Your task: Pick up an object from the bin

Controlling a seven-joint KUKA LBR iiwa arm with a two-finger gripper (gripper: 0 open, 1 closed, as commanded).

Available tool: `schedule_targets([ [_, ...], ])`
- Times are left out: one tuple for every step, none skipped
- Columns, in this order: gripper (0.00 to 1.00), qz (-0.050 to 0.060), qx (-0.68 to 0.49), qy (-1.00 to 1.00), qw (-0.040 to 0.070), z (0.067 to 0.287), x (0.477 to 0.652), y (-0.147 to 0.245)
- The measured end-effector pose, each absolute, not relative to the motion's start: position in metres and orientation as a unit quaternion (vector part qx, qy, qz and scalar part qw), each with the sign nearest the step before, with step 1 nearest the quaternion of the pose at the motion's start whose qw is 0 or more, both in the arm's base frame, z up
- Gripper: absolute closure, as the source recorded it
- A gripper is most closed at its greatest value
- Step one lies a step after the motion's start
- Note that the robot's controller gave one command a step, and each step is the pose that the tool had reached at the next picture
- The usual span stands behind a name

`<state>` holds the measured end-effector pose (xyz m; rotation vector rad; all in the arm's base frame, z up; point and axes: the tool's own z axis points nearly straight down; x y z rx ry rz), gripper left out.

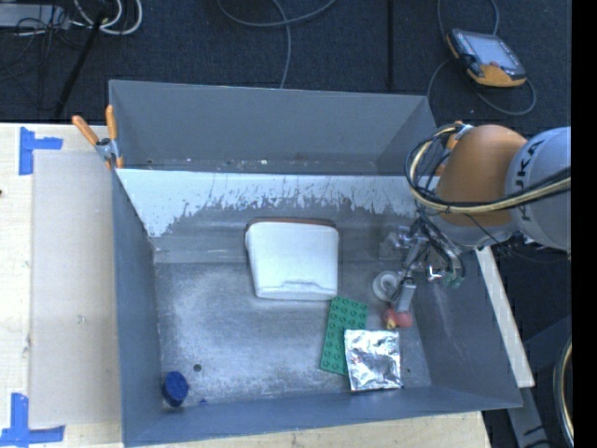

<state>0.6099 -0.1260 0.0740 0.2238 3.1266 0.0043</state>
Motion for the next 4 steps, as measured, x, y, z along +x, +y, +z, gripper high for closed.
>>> schedule_targets([
  [0.00,0.001,0.071,0.997,0.007,0.077,0.613,-0.126],
  [1.00,0.002,0.070,0.997,0.006,0.078,0.613,-0.126],
  [1.00,0.000,0.070,0.998,0.002,0.114,0.614,-0.126],
  [1.00,0.000,0.070,0.998,0.005,0.199,0.616,-0.127],
])
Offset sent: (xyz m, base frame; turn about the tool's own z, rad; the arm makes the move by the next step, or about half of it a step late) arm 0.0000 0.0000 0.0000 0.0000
